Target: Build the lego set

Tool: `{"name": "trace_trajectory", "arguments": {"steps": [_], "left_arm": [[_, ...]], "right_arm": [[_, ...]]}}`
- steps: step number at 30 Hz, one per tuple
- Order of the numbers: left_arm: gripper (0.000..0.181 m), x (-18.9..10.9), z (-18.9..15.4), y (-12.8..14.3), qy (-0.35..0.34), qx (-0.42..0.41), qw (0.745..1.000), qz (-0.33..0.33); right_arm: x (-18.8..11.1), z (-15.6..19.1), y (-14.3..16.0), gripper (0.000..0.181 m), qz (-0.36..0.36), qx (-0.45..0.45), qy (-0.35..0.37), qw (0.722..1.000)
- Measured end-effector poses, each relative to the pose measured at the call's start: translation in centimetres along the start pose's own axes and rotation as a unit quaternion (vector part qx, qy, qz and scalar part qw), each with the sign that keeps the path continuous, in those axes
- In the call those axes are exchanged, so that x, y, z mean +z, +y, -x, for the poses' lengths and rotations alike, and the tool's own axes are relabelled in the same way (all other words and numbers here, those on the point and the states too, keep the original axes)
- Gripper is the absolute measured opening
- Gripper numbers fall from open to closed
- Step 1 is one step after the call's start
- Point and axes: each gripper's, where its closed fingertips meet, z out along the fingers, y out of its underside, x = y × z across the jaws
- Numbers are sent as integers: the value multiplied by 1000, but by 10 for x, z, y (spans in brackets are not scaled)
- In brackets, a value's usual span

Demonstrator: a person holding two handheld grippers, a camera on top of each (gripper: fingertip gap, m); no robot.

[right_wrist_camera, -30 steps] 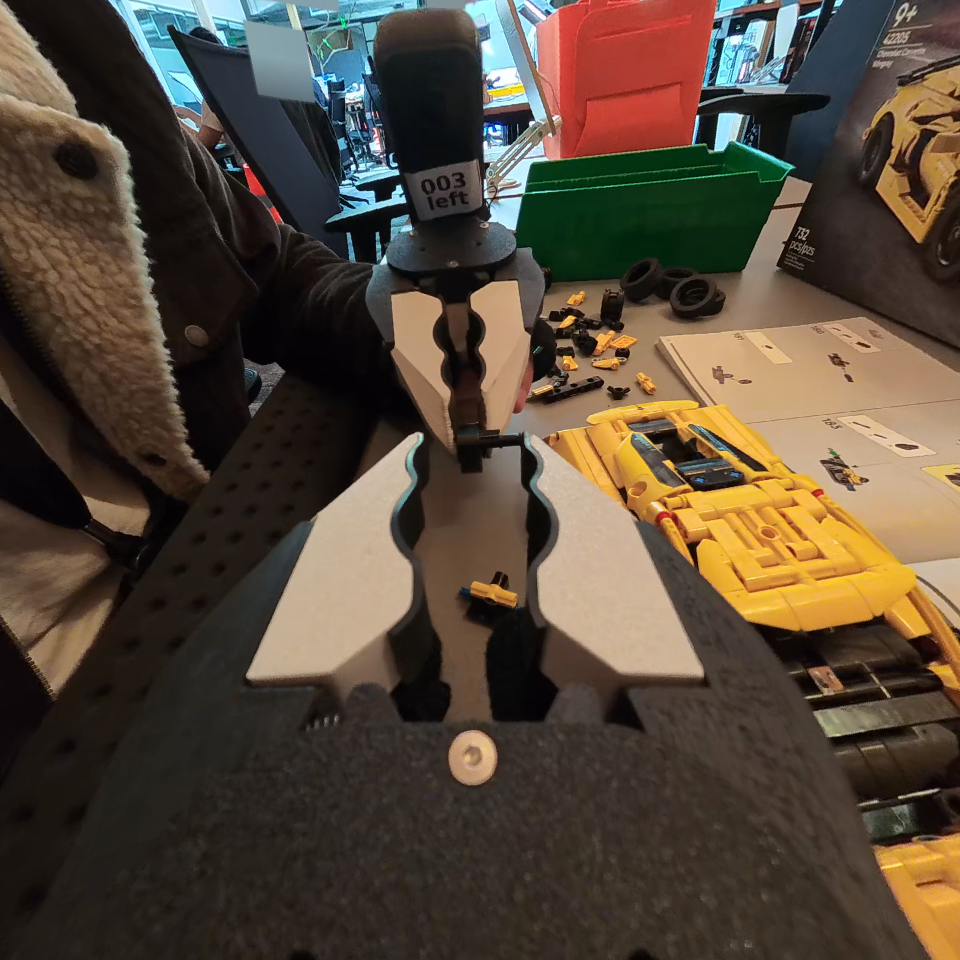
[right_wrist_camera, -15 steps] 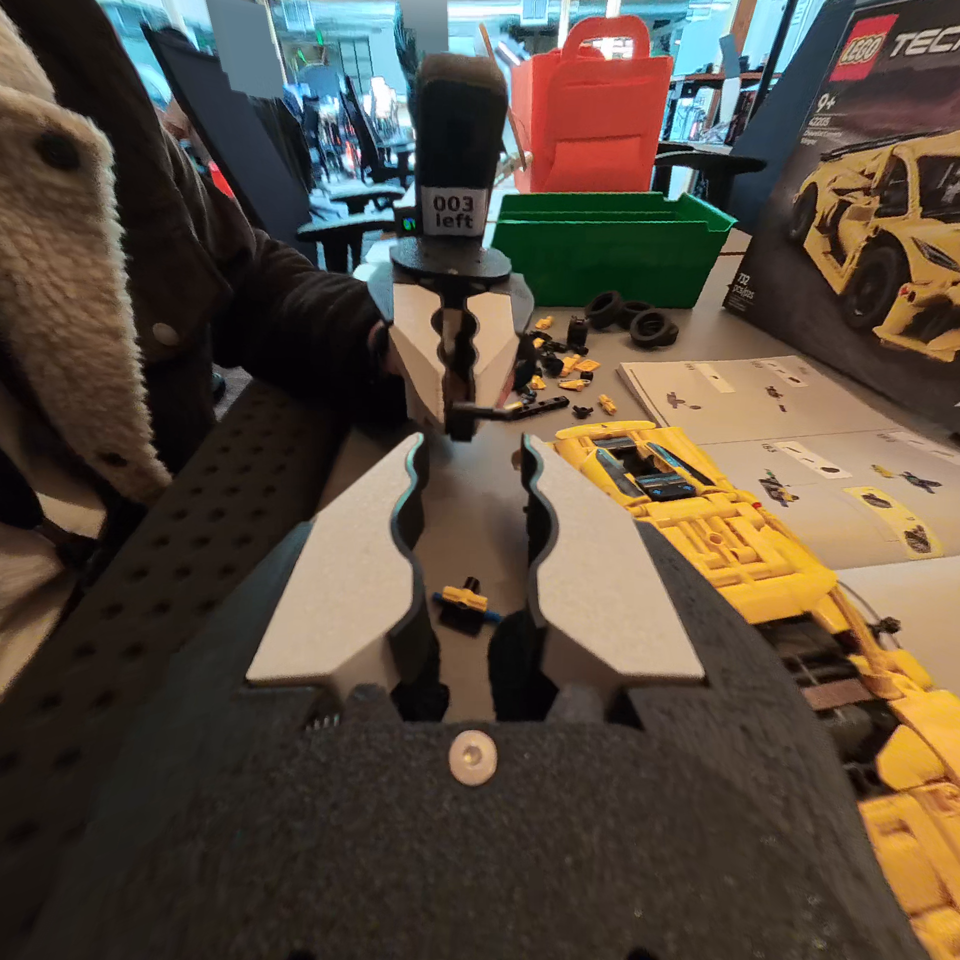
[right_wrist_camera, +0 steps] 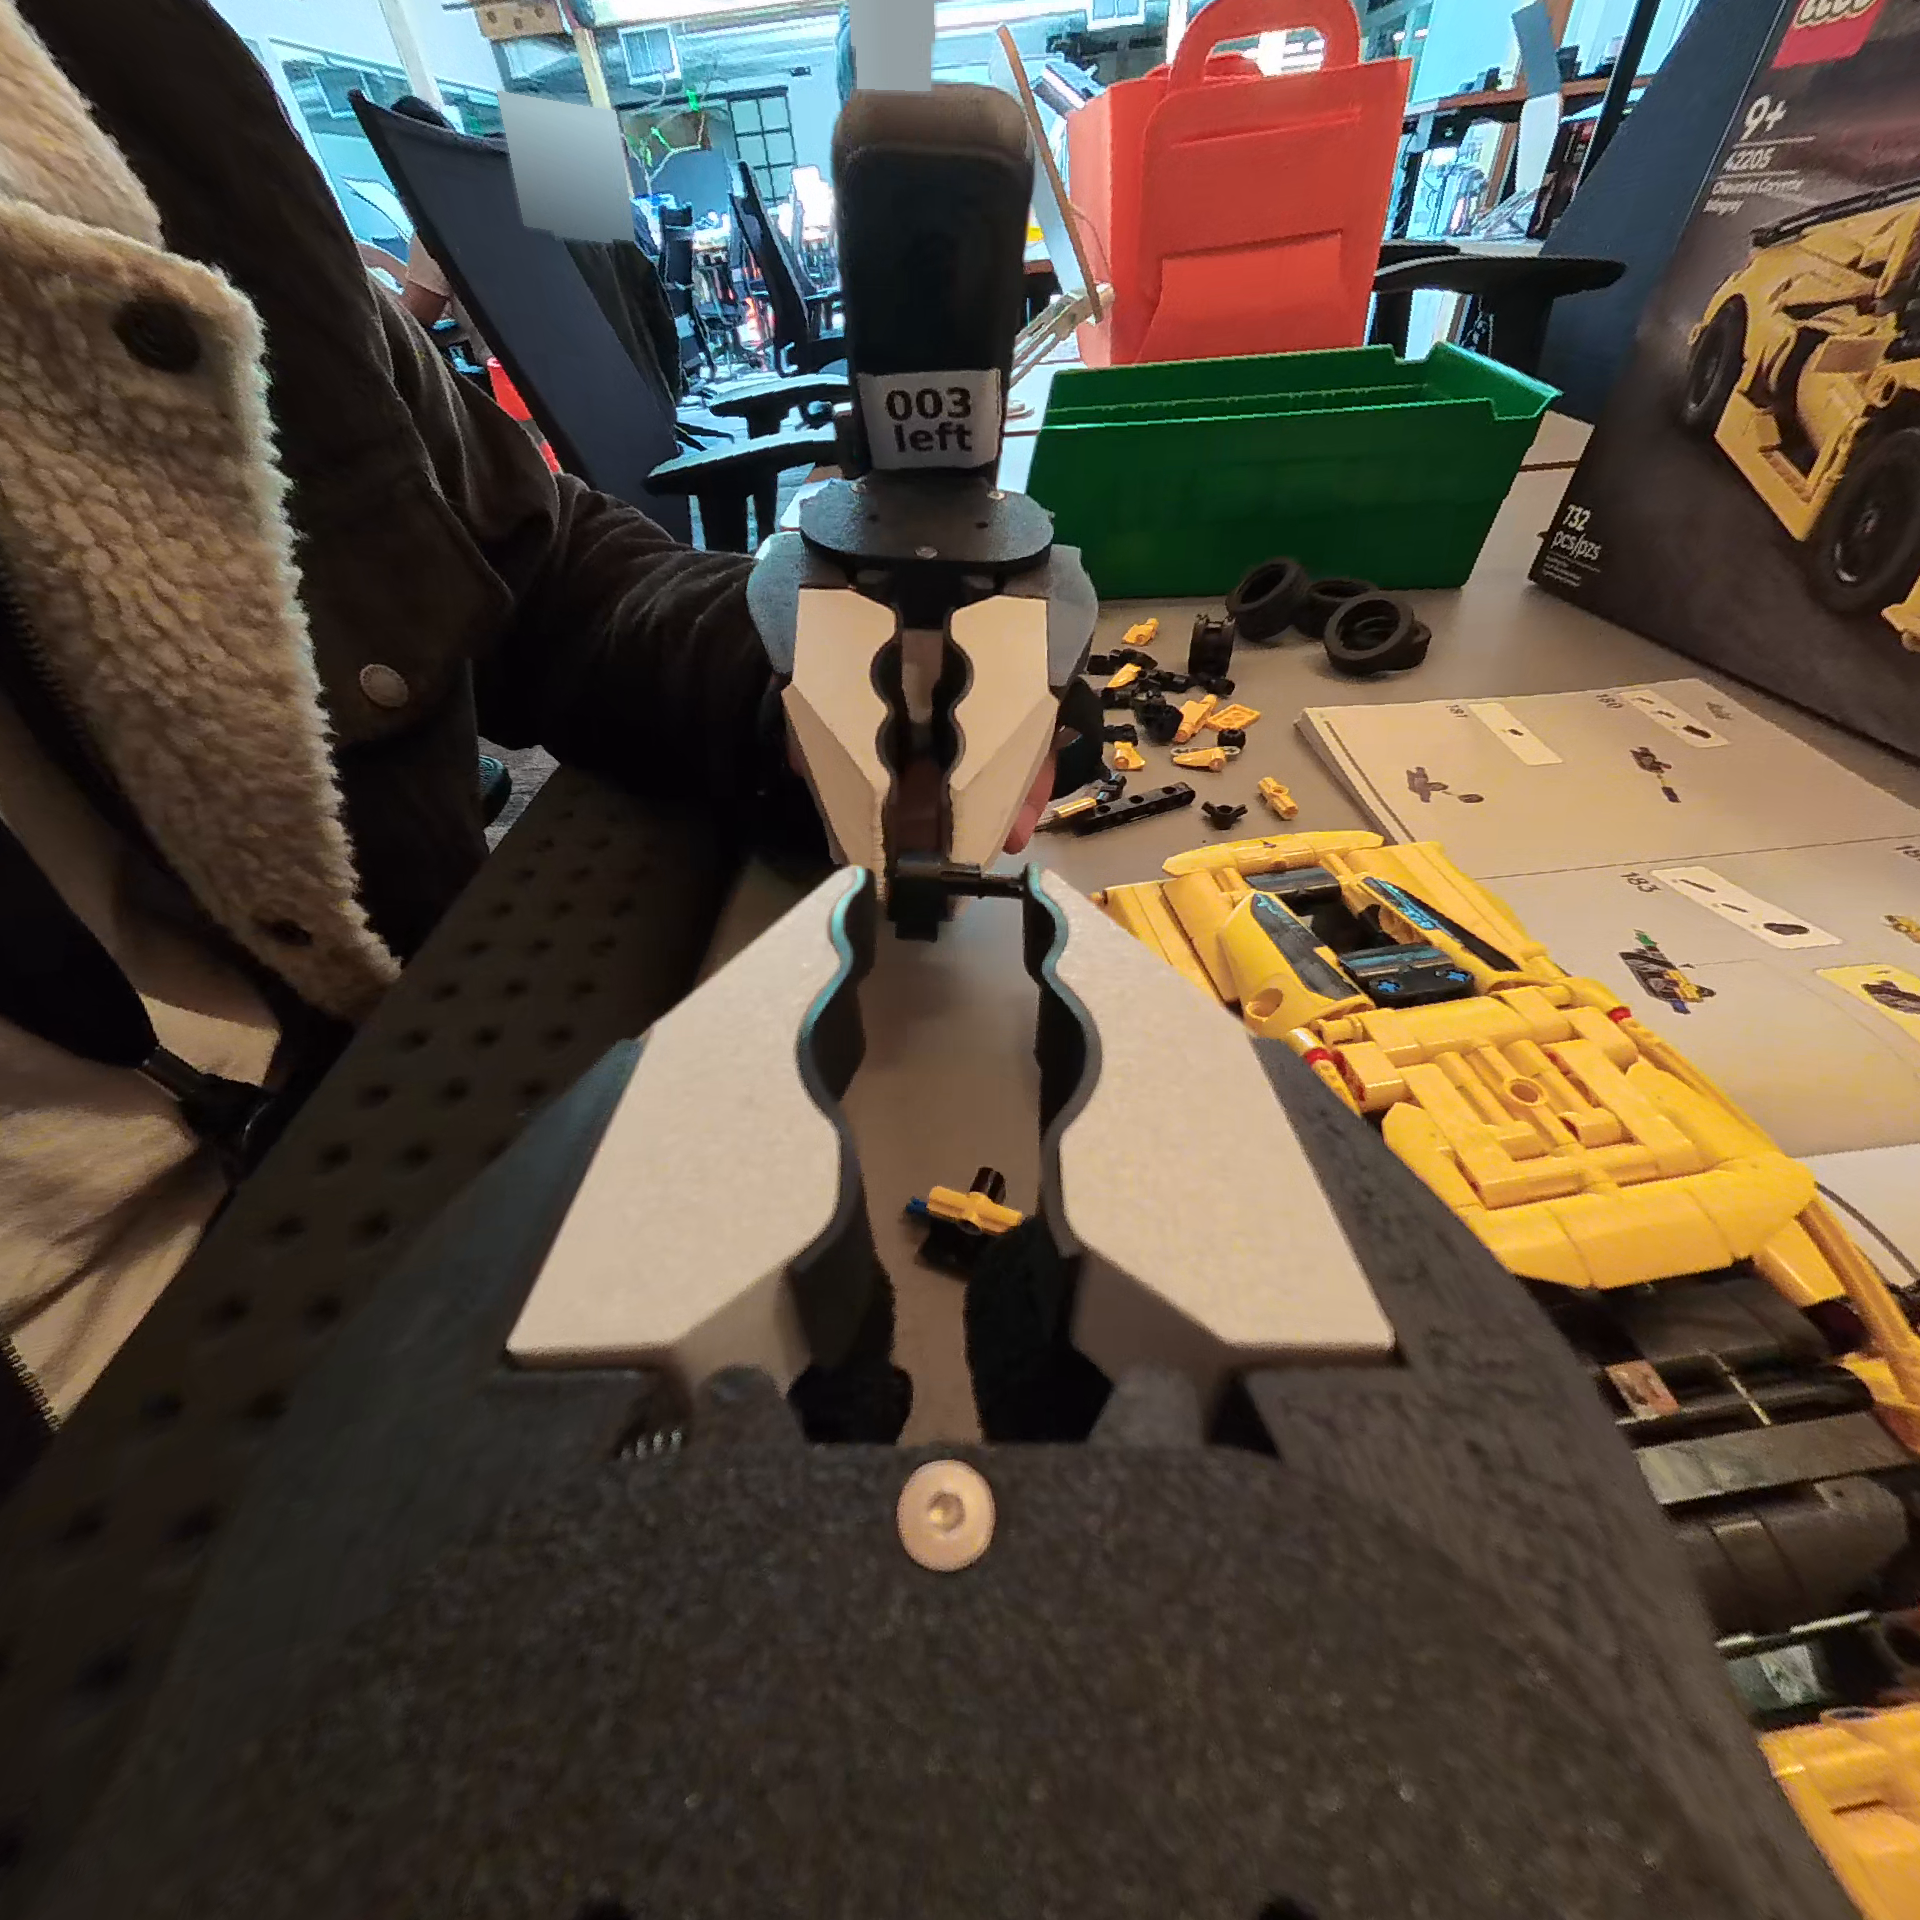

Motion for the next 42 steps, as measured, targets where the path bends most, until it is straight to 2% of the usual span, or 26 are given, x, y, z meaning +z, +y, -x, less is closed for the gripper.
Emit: {"name": "trace_trajectory", "arguments": {"steps": [9,16,19,25,29,35,42], "left_arm": [[7,2,4,4,-36,43,998,20],[7,2,3,3,-72,109,991,31],[7,1,9,3,-92,121,988,39],[7,0,13,4,-102,118,987,43],[8,1,17,7,-111,116,986,52],[7,2,14,6,-108,126,985,52],[8,3,12,8,-118,157,978,64]], "right_arm": [[-2,-5,2,22,8,16,5,1000],[-2,-3,1,22,15,-38,15,999],[-2,-10,2,22,19,-7,30,999],[-3,-19,3,31,22,-21,66,997],[-1,-15,6,17,30,-11,53,998],[-2,-11,7,15,36,9,37,999],[-2,-8,10,8,53,-30,38,997]]}}
